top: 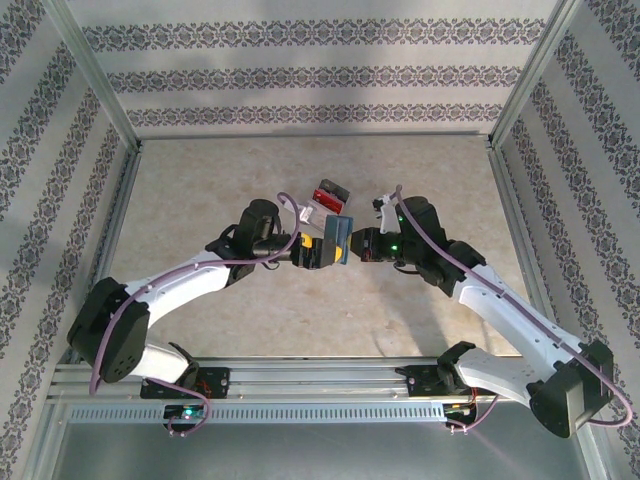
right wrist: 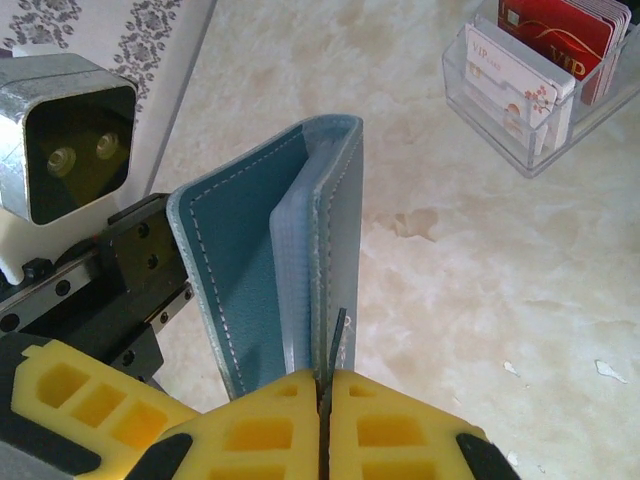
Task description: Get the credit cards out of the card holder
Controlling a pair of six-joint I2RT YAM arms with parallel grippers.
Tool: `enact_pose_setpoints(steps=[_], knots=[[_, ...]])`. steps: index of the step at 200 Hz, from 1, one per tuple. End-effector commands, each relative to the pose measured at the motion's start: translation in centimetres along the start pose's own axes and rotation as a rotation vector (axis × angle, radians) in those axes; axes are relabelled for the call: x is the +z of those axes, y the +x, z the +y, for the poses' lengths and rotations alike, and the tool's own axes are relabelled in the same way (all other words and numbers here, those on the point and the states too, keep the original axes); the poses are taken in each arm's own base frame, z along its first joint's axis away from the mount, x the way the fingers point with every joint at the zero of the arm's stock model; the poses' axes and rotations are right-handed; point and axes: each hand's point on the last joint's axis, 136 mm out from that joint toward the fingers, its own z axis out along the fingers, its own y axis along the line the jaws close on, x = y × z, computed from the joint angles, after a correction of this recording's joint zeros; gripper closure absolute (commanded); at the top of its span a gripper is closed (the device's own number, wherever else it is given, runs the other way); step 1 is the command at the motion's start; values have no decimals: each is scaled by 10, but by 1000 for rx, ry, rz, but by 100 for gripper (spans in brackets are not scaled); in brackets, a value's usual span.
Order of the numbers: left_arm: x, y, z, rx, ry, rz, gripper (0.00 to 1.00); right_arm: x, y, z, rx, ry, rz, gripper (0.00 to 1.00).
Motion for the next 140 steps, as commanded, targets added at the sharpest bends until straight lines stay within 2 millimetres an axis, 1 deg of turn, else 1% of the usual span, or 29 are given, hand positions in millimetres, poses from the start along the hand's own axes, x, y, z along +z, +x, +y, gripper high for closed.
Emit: enact_pose_setpoints(steps=[1, 10, 43, 55, 77, 97, 124, 140], knots=[[7, -7, -14, 15, 58, -18, 7, -3, -10, 9, -31, 4, -23, 100], [7, -7, -15, 15, 58, -16, 8, -2, -10, 10, -36, 3, -20, 100], [9, -5, -12, 6, 48, -14, 19, -1, -11, 14, -47, 5, -10, 100], [9, -4, -10, 3, 46, -13, 21, -2, -11, 15, -49, 4, -10, 100], [10, -2, -8, -5, 45, -11, 28, -4, -13, 16, -54, 7, -14, 100], [10, -2, -8, -6, 44, -14, 30, -6, -13, 18, -60, 5, -18, 100], [10, -3, -8, -5, 42, -19, 28, -9, -13, 20, -63, 3, -24, 100], [9, -3, -7, -6, 37, -18, 31, -10, -13, 19, -66, 4, -28, 100]])
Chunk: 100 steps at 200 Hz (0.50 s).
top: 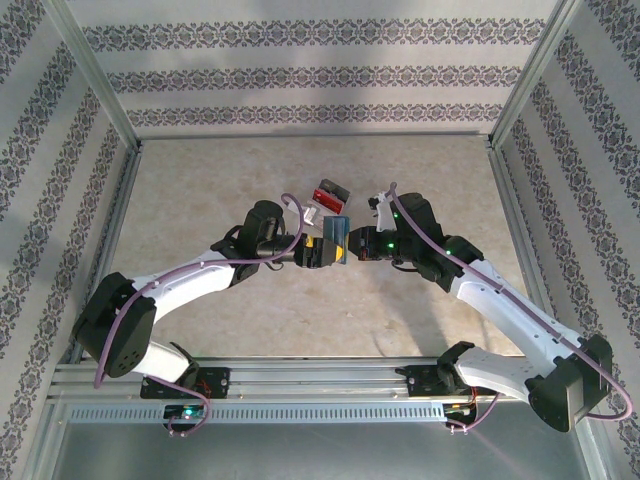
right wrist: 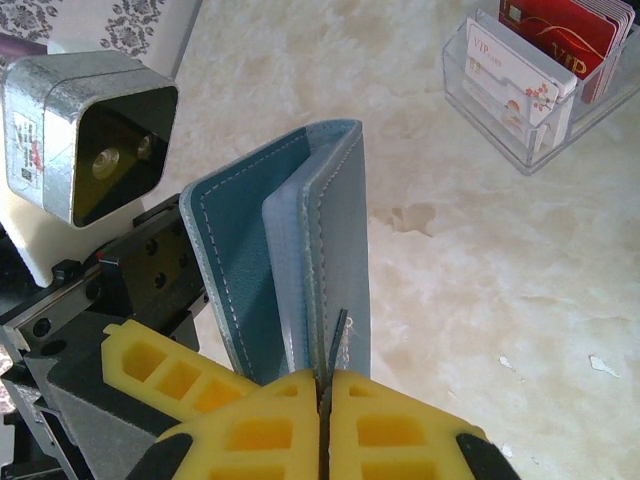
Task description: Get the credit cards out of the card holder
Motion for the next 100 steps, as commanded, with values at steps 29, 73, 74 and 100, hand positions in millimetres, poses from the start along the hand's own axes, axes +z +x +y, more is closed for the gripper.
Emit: enact_pose_setpoints(steps=[29, 73, 74, 100], knots=[[0, -4, -8, 17, 24, -21, 35, -15, -11, 13, -48, -15, -59, 100], [-5, -6, -13, 25, 34, -34, 43, -21, -11, 12, -58, 0, -70, 100], [-5, -6, -13, 25, 35, -34, 43, -21, -11, 12, -57, 1, -70, 100], [-8, -7, -14, 25, 37, -38, 47, -23, -10, 10, -57, 9, -76, 100]])
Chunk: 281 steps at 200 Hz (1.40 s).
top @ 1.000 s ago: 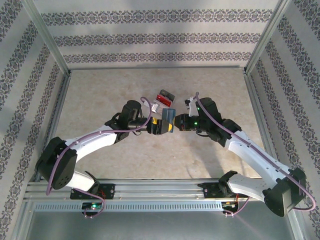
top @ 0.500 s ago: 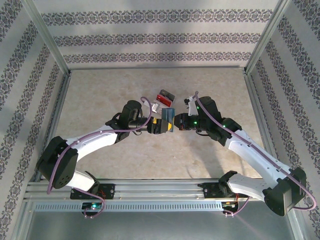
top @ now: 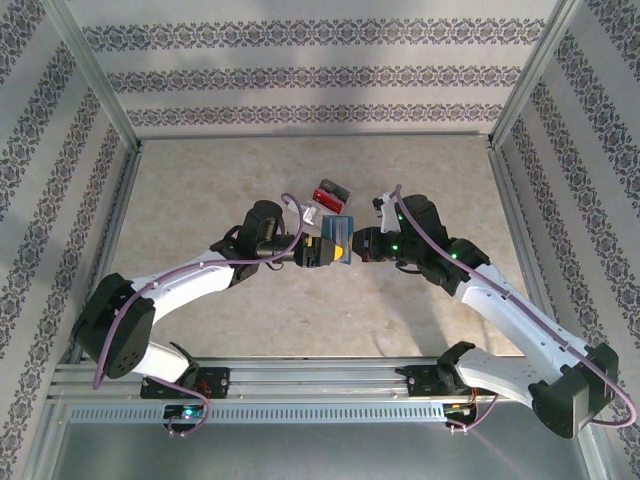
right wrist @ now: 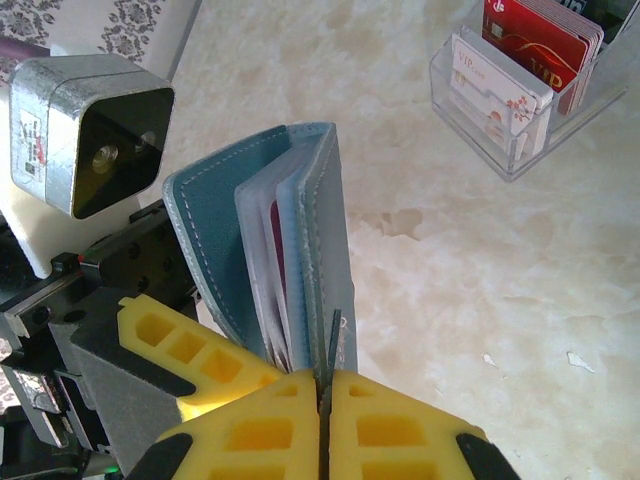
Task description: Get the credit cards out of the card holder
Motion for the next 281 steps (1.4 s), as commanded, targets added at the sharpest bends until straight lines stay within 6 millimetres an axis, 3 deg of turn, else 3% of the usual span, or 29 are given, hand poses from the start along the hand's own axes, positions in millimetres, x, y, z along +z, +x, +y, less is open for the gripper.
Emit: enact_pose_setpoints(steps=[1, 26, 84, 157, 250, 281], knots=[[-6, -5, -10, 19, 26, -31, 47, -12, -9, 10, -39, -10, -48, 100], [-9, -6, -8, 10, 20, -35, 48, -14, -10, 10, -43, -8, -54, 100], [-8, -7, -10, -1, 48, -42, 27, -16, -11, 12, -46, -13, -59, 100], [-6, -7, -9, -5, 47, -40, 15, -18, -13, 14, -47, -17, -65, 100], [0, -10, -8, -14, 61, -42, 15, -15, -13, 20, -52, -41, -63, 100], [2, -12, -8, -10, 63, -47, 22, -14, -12, 22, -54, -47, -58, 100]])
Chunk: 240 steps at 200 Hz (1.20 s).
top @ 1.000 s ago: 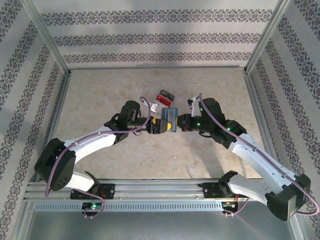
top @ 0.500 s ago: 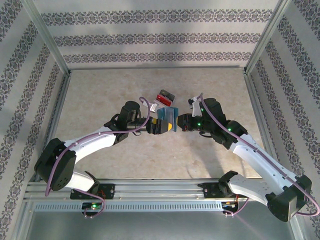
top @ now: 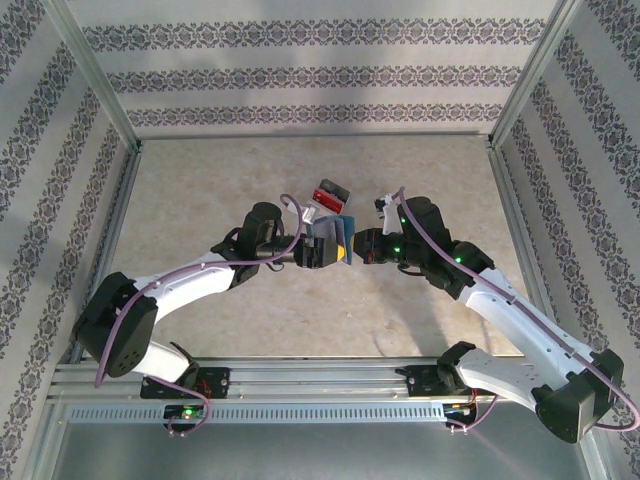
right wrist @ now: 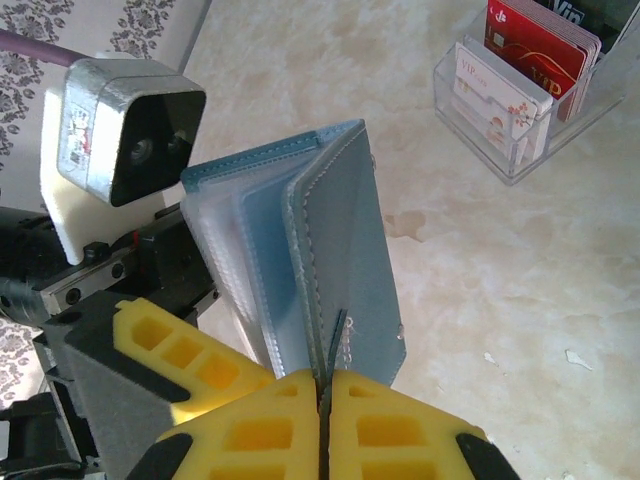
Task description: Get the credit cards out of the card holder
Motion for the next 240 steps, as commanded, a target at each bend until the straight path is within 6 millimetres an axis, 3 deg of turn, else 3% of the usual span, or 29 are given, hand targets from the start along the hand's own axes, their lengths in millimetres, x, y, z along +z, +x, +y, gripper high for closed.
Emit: enact_pose_setpoints(steps=[1, 54, 103, 137, 194, 240], knots=[[0, -13, -8, 29, 34, -36, 23, -7, -13, 18, -41, -44, -44, 100], [-3, -12, -6, 34, 9, -35, 34, -5, -13, 15, -42, -35, -43, 100], [-8, -12, -6, 47, -15, -44, 61, 0, -11, 13, -40, -29, -26, 100], [-9, -13, -7, 52, -21, -45, 73, 5, -11, 13, -43, -28, -17, 79], [-12, -15, -8, 56, -32, -49, 76, 11, -8, 12, -76, -11, 6, 48], [-11, -13, -6, 59, -51, -43, 78, 19, -7, 7, -119, 52, 18, 32]])
